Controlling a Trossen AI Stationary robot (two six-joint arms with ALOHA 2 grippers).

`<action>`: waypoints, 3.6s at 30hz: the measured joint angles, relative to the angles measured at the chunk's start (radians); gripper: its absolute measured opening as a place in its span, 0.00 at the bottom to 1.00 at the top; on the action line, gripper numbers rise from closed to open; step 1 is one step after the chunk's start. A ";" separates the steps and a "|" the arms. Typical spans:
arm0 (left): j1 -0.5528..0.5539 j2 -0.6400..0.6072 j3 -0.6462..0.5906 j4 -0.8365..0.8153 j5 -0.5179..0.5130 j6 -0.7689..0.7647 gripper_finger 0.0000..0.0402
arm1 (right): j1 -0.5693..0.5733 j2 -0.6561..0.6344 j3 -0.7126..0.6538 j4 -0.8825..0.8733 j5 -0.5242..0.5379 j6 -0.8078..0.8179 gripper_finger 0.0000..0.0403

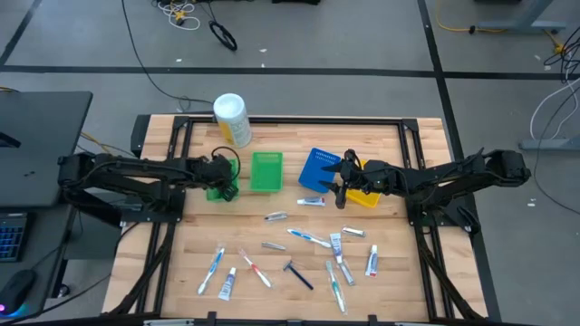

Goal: Pick & Place Travel size toiletries
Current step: Put the left blue toothbrush into the right green bin

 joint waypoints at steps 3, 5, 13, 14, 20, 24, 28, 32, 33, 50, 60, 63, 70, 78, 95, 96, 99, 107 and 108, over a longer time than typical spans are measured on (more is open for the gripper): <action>-0.004 -0.004 0.056 -0.012 0.019 0.053 0.32 | 0.000 0.000 0.000 0.016 0.010 0.000 0.55; -0.017 -0.004 0.094 -0.012 0.015 0.071 0.31 | 0.000 0.000 0.000 0.023 0.026 0.001 0.55; -0.152 -0.004 0.131 0.032 -0.039 0.136 0.30 | 0.001 0.002 0.000 0.035 -0.011 0.028 0.55; -0.174 -0.004 0.131 0.030 -0.050 0.136 0.30 | 0.001 0.010 0.000 0.065 -0.036 0.050 0.55; -0.325 -0.024 0.131 0.039 -0.208 0.118 0.29 | 0.044 0.151 0.002 0.284 -0.158 0.085 0.55; -0.409 -0.081 0.132 0.034 -0.223 0.145 0.29 | 0.086 0.248 0.100 0.238 -0.159 0.083 0.55; -0.467 -0.146 0.132 0.031 -0.178 0.167 0.29 | 0.106 0.330 0.262 0.057 -0.162 0.061 0.55; -0.506 -0.169 0.132 0.025 -0.167 0.139 0.28 | 0.112 0.390 0.392 -0.142 -0.159 0.028 0.55; -0.517 -0.166 0.132 0.022 -0.165 0.131 0.29 | 0.112 0.406 0.410 -0.162 -0.155 0.027 0.55; -0.671 0.067 0.131 -0.012 0.071 -0.500 0.28 | 0.113 0.451 0.419 -0.190 -0.156 0.026 0.55; -0.807 0.211 0.147 -0.055 0.311 -0.894 0.28 | 0.111 0.451 0.419 -0.190 -0.157 -0.017 0.55; -0.846 0.253 0.193 -0.097 0.331 -0.982 0.28 | 0.111 0.451 0.419 -0.188 -0.157 -0.058 0.55; -0.900 0.366 0.281 -0.164 0.352 -1.181 0.28 | 0.108 0.451 0.419 -0.187 -0.157 -0.063 0.55; -0.920 0.499 0.308 -0.150 0.367 -1.232 0.28 | 0.101 0.451 0.419 -0.185 -0.156 -0.060 0.55; -0.919 0.547 0.310 -0.146 0.263 -1.230 0.28 | 0.089 0.451 0.419 -0.162 -0.156 -0.060 0.55; -0.919 0.547 0.309 -0.146 0.266 -1.230 0.27 | 0.089 0.451 0.419 -0.162 -0.157 -0.060 0.55; -0.919 0.547 0.308 -0.152 0.270 -1.203 0.20 | 0.089 0.451 0.419 -0.162 -0.157 -0.060 0.55; -0.910 0.546 0.309 -0.185 0.171 -1.219 0.06 | 0.089 0.451 0.419 -0.162 -0.156 -0.060 0.55; -0.906 0.544 0.309 -0.186 0.156 -1.218 0.06 | 0.089 0.451 0.419 -0.162 -0.157 -0.060 0.55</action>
